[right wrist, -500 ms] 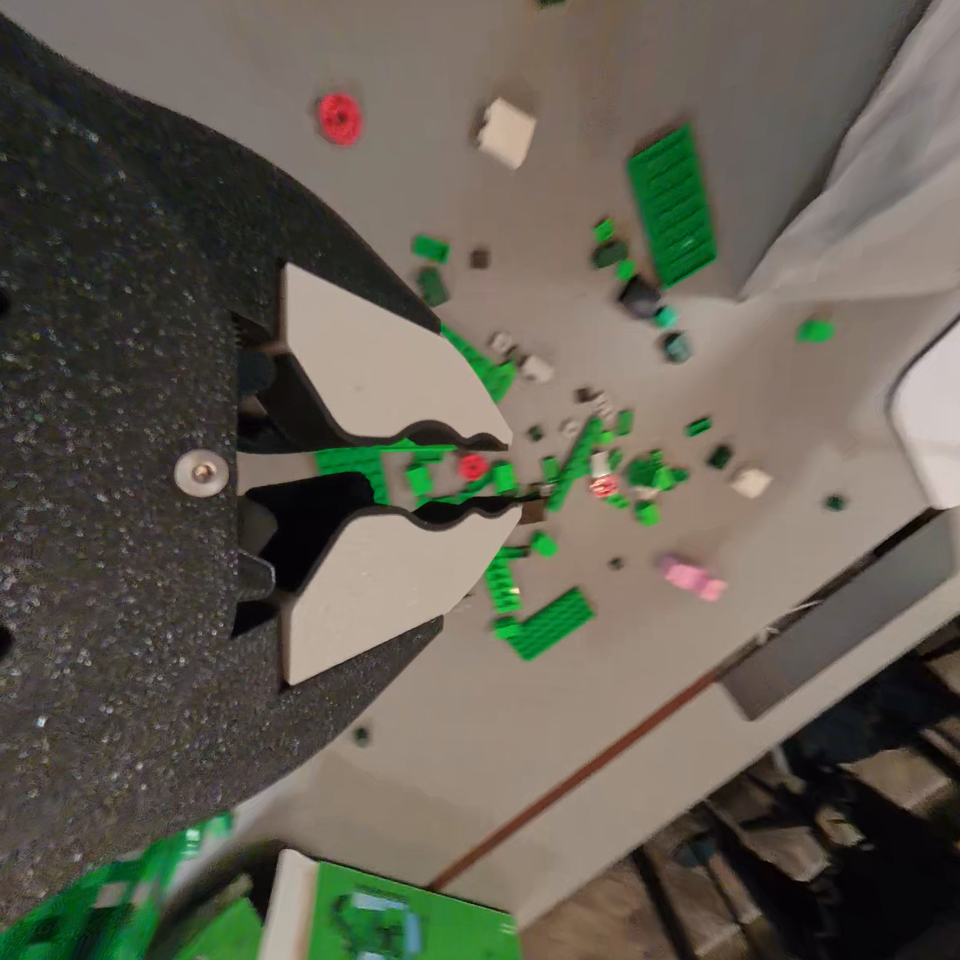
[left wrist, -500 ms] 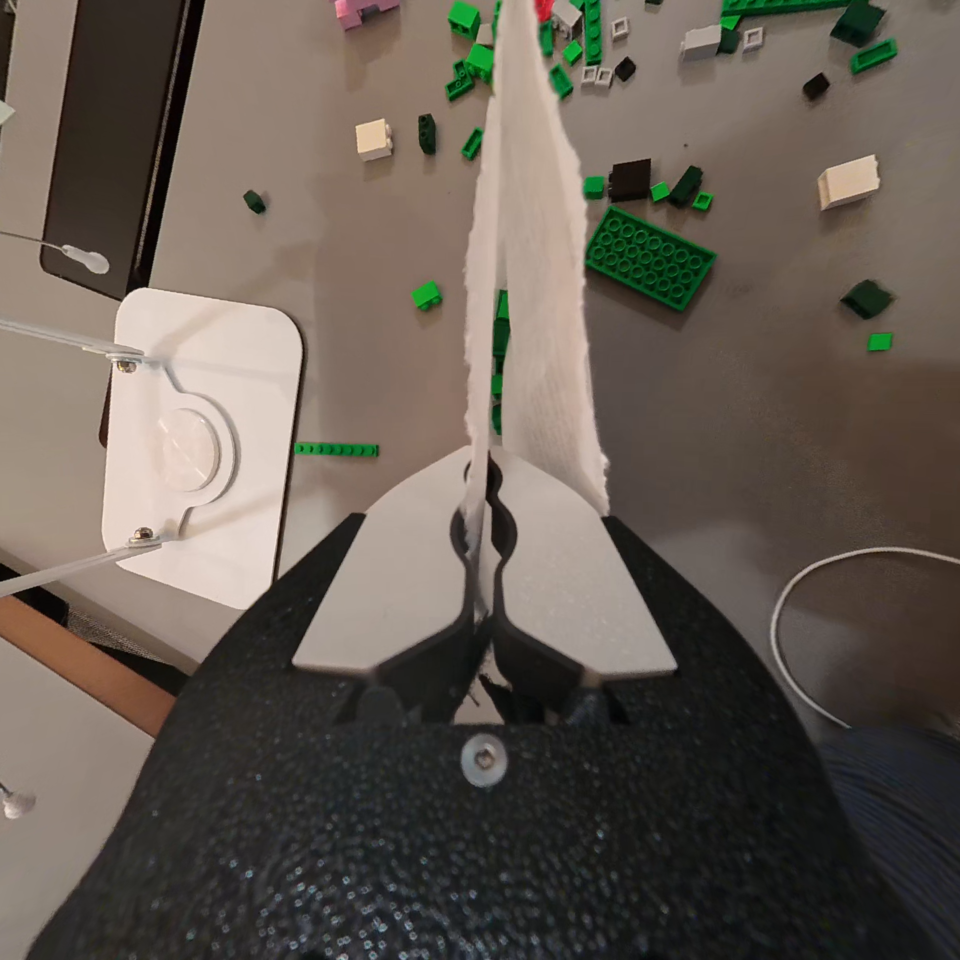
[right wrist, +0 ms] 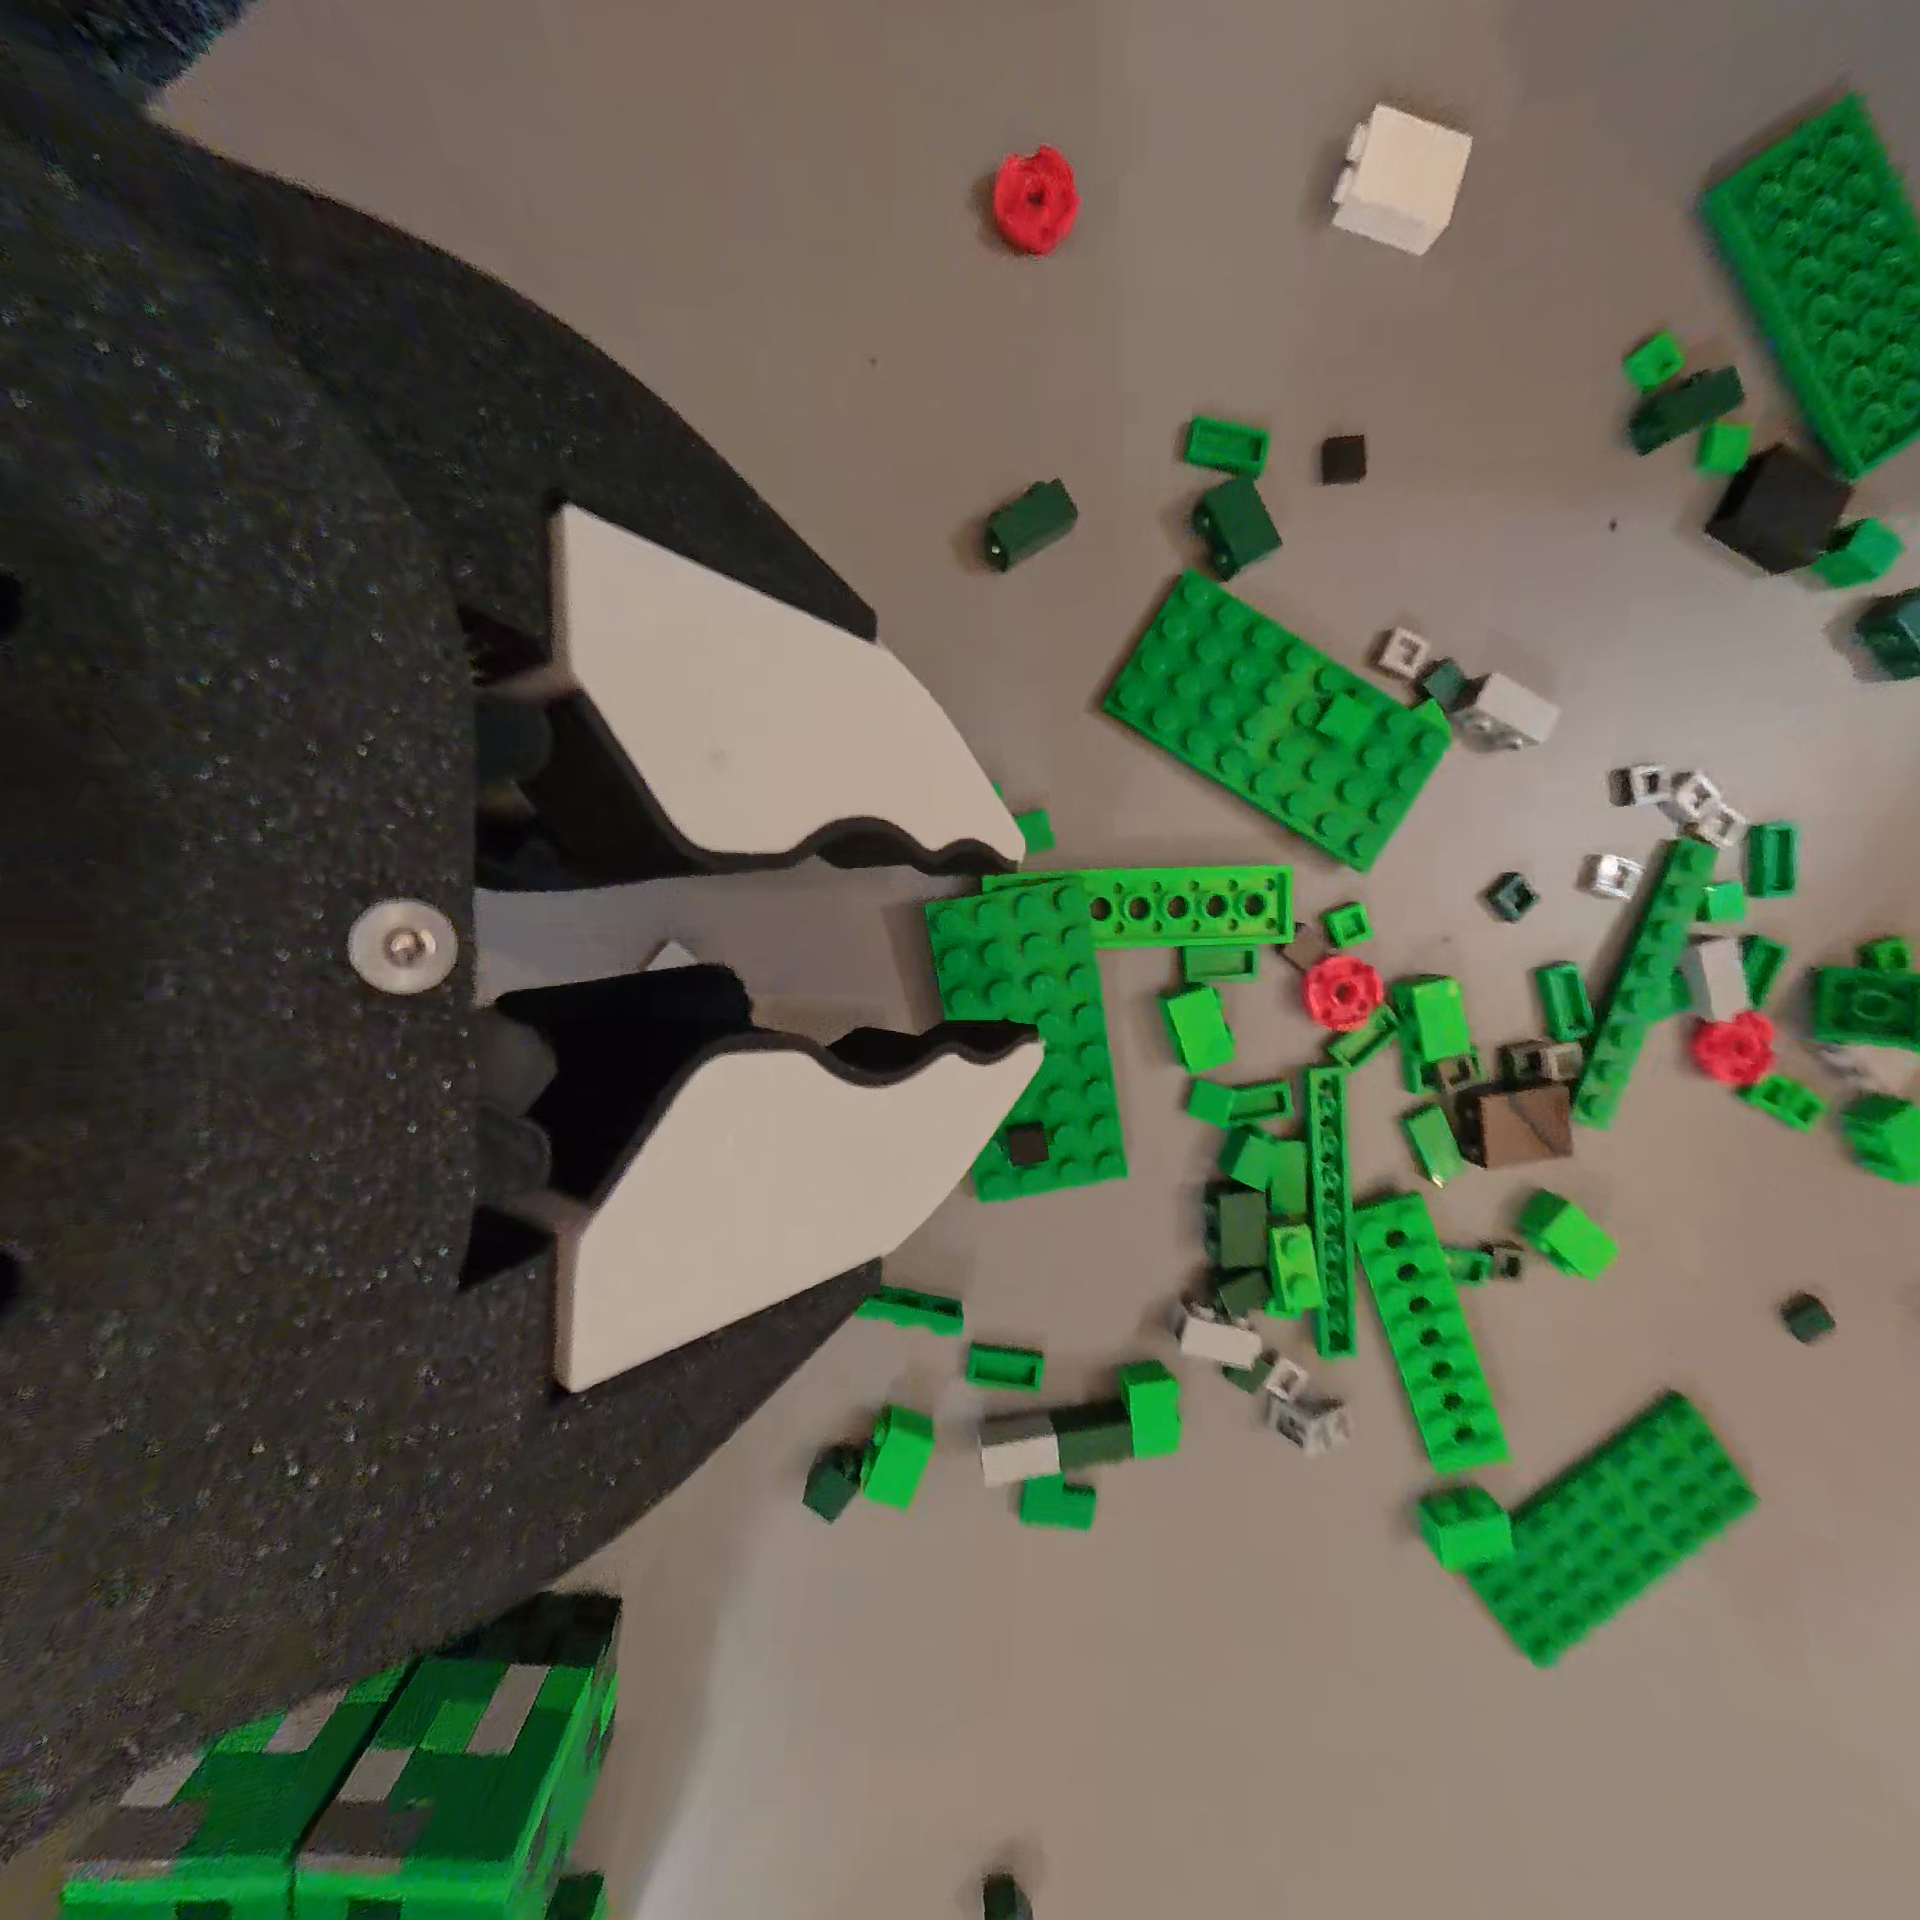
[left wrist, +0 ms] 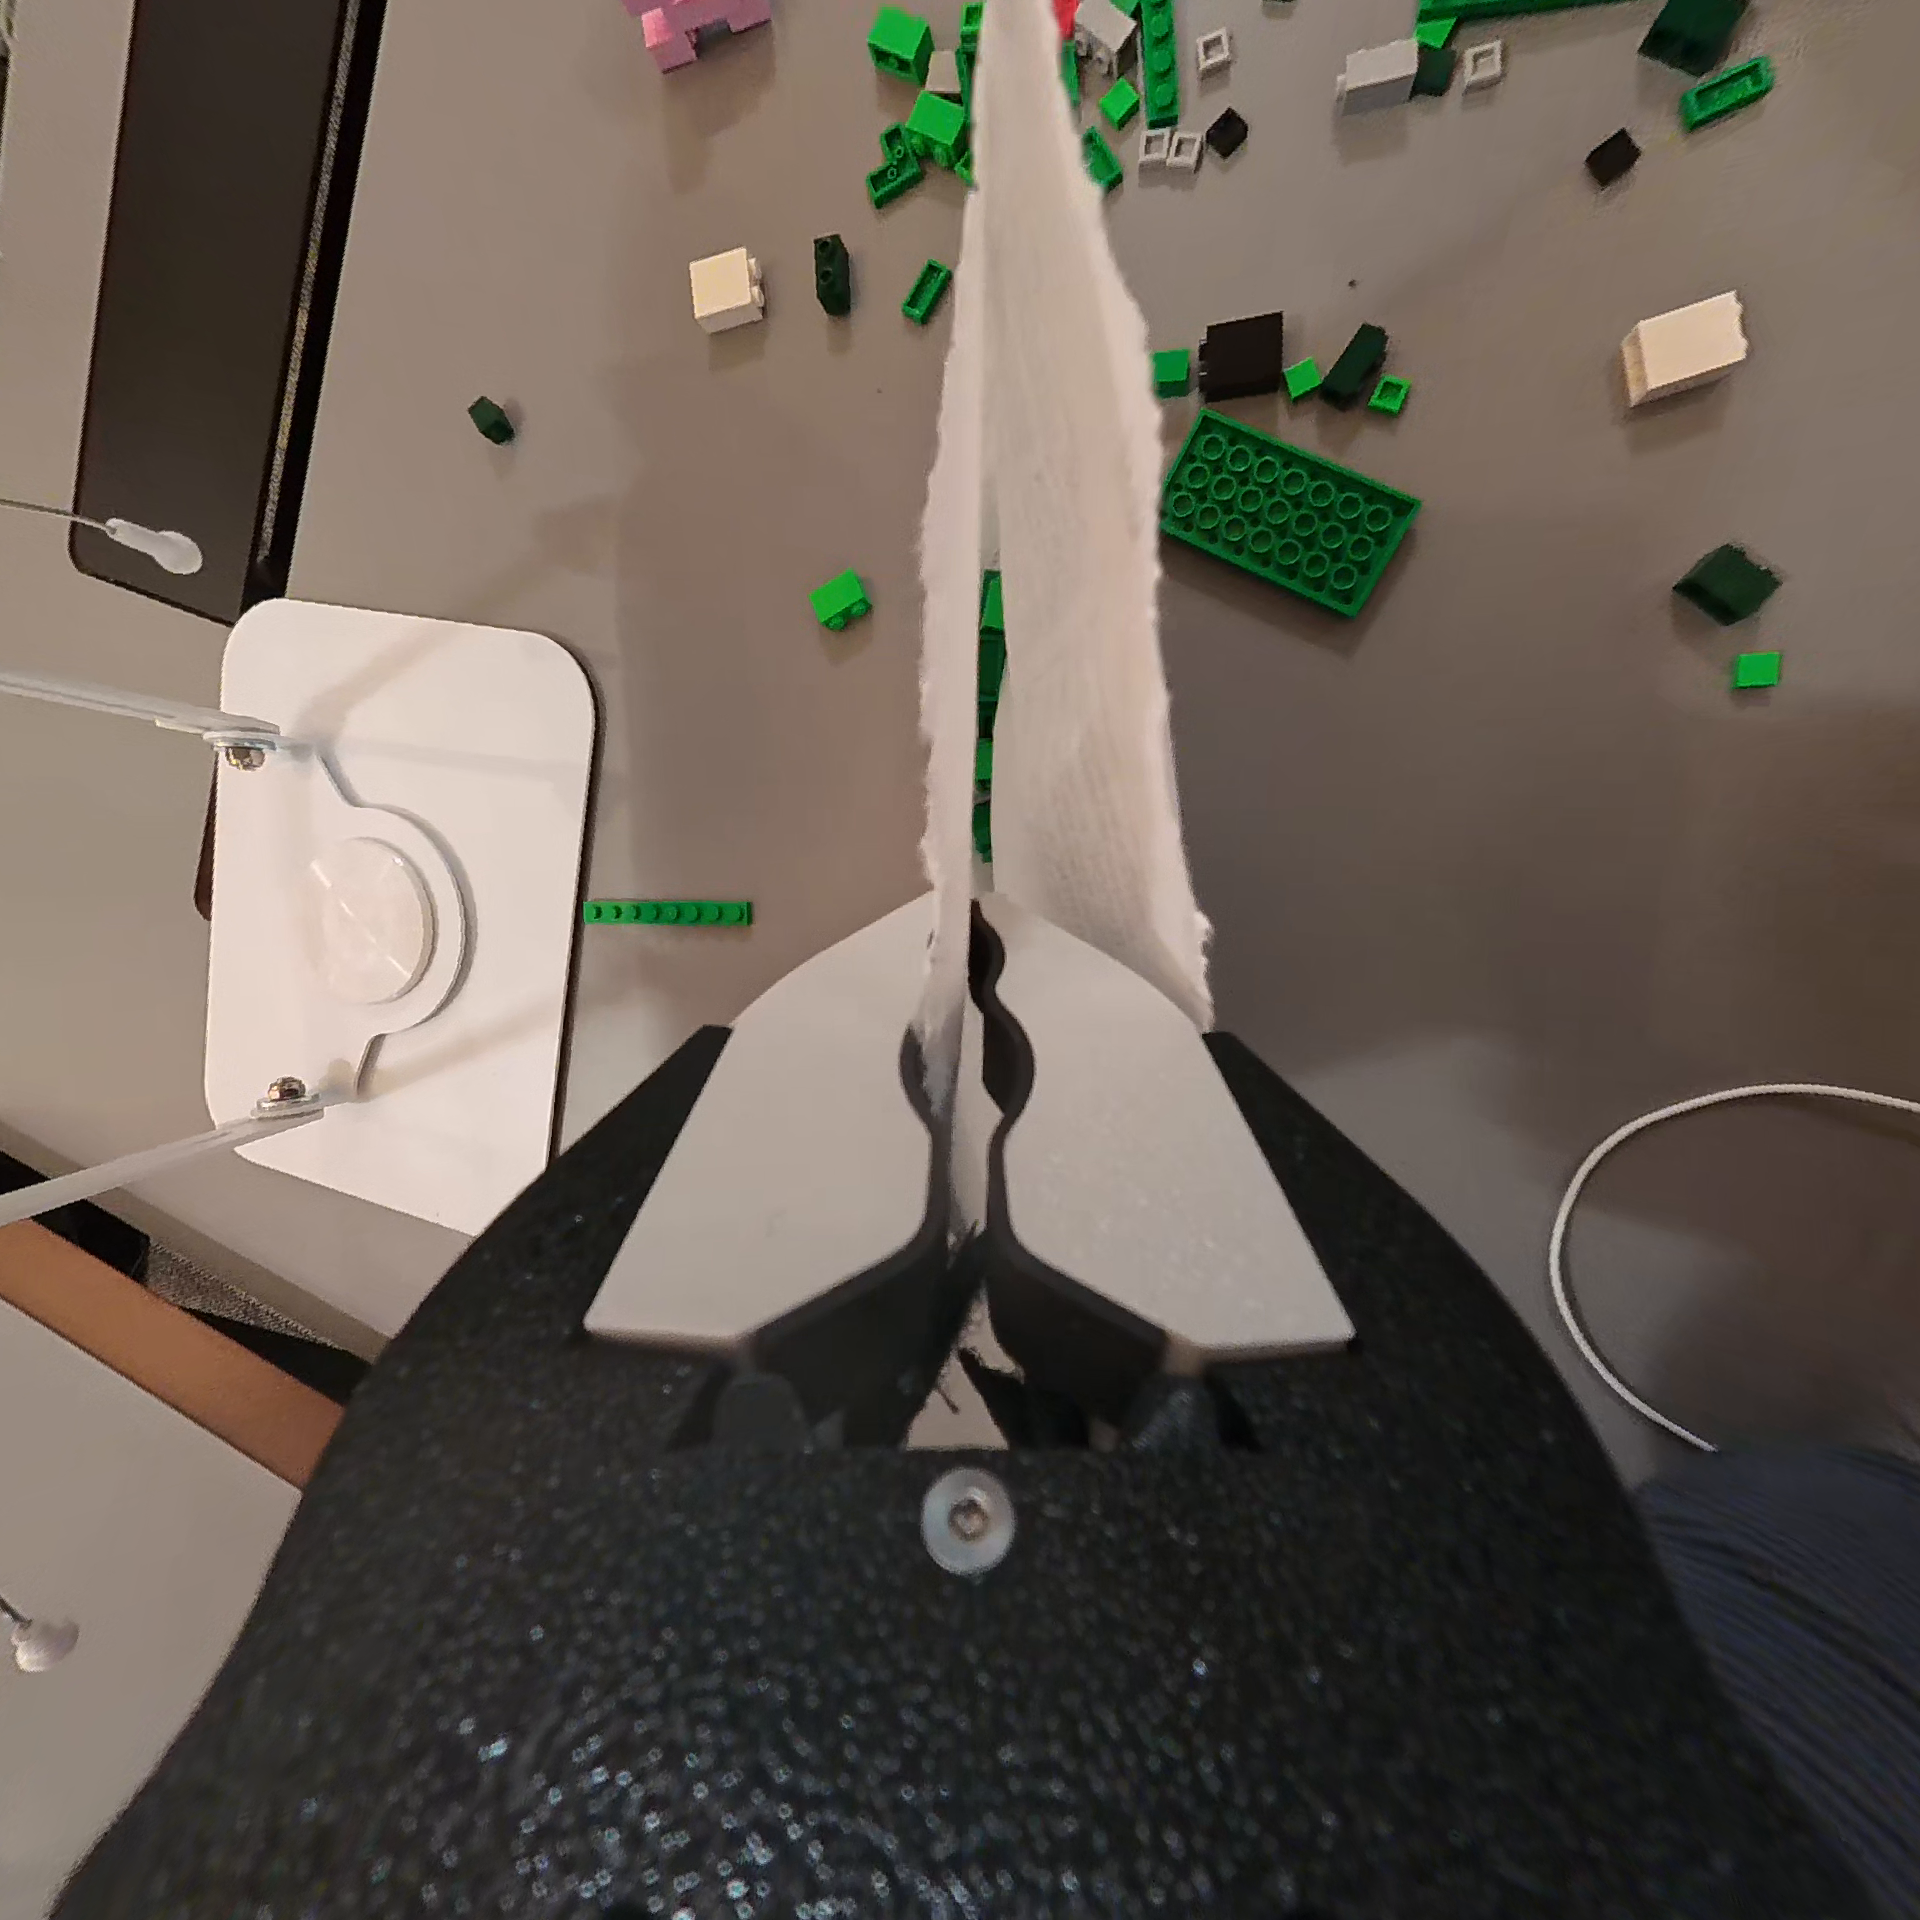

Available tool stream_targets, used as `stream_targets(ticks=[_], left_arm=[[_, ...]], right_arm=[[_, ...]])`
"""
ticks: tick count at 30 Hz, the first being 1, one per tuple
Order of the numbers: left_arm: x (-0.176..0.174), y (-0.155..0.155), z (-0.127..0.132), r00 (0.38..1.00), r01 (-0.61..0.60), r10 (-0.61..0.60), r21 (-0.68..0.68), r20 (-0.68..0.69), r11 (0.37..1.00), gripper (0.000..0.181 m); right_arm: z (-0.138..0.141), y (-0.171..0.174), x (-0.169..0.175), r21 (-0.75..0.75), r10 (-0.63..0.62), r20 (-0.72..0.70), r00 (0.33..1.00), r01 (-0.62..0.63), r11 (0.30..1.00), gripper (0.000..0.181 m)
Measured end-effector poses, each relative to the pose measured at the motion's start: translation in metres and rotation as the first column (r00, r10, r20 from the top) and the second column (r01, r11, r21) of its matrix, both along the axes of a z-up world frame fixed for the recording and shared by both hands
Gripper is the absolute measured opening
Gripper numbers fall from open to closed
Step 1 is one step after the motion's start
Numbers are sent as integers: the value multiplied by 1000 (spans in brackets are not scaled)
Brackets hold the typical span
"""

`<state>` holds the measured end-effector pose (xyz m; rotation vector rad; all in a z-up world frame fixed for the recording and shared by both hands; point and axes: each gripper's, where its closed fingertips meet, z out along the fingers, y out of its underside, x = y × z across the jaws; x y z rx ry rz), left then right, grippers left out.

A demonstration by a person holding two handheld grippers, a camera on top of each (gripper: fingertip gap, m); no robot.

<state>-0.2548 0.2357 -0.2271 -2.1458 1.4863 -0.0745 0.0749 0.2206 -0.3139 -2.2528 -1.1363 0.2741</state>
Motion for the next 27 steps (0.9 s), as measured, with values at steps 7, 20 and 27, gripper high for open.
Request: stream_targets(ticks=[7,20,27], left_arm=[[-2,0,0,1000,-6,6,-2,-1,1000,0],[-1,-2,1,1000,-4,4,1,-10,1000,0],[-2,-2,1,1000,-7,7,0,-11,1000,0]], right_arm=[[0,8,-10,15,60,32,998,-60,998,28],[-11,62,-49,-125,431,198,880,-414,902,14],[-18,62,-47,-290,561,244,791,-493,820,19]])
